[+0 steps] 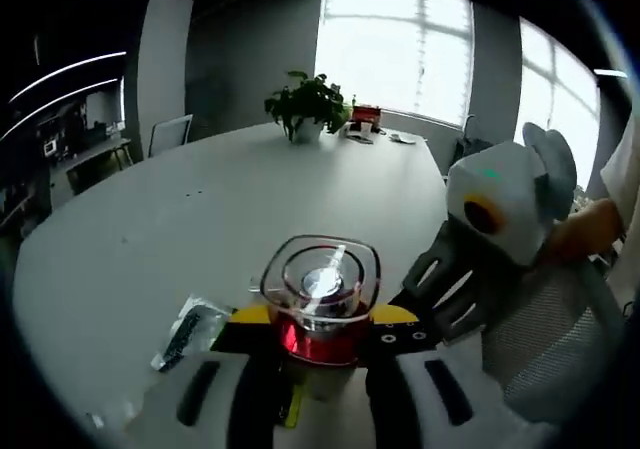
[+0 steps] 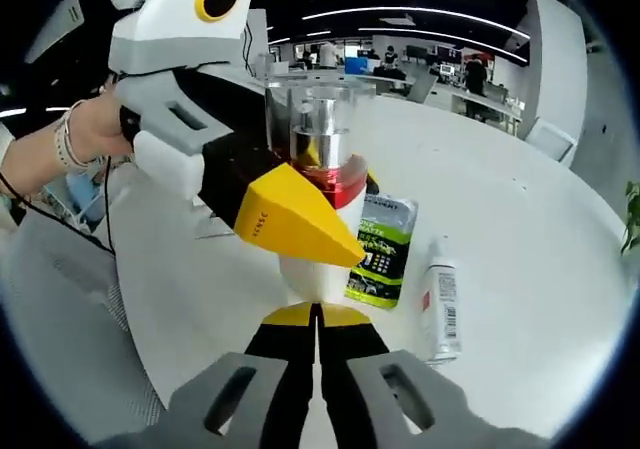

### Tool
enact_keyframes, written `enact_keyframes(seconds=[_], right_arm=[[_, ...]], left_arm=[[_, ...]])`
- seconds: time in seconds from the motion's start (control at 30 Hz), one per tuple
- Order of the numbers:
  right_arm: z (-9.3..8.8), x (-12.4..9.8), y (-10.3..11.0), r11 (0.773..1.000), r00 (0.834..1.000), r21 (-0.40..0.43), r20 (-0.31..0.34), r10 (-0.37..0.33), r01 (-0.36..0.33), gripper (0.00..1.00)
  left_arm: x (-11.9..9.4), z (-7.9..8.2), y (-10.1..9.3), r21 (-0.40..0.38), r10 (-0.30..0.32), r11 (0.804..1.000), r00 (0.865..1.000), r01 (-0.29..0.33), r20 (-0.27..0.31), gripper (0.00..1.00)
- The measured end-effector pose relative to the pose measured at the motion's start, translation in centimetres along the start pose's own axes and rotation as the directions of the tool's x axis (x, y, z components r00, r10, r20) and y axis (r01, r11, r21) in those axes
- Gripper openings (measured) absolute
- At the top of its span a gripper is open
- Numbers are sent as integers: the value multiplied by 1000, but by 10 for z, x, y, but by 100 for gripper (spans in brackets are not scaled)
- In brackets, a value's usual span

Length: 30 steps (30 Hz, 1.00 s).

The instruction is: Arrange the skincare products in the storage area until every visible bottle or jar stands upright without overlapping.

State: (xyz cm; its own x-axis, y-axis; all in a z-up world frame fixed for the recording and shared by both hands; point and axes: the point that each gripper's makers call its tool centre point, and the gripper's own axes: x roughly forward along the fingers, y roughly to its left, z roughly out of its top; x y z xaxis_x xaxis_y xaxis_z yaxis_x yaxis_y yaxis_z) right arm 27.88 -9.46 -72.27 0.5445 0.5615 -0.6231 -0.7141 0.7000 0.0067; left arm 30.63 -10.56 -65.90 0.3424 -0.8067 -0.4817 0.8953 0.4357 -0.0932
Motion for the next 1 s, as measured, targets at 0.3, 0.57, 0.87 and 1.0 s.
enact_keyframes(seconds=[0.3, 0.57, 0.87, 1.0], right_arm=[[1, -3, 0, 1000, 1000, -18, -7, 5, -5, 1], [2, -7, -4, 1000, 1000, -22, -8, -7, 7, 1], [4, -10, -6, 1000, 1000, -18, -2, -11, 10, 3], [6, -12, -6, 999, 1000, -28, 2, -17, 17, 6]], left_arm=[[-4, -1, -3, 26, 3, 1000, 1000, -3, 11, 27], [-3, 0, -4, 46, 2, 999, 1000, -3, 24, 27], [-4, 0, -8, 56, 4, 998, 999, -6, 43, 27], [-4, 1, -8, 62, 0, 998, 999, -4, 51, 27]])
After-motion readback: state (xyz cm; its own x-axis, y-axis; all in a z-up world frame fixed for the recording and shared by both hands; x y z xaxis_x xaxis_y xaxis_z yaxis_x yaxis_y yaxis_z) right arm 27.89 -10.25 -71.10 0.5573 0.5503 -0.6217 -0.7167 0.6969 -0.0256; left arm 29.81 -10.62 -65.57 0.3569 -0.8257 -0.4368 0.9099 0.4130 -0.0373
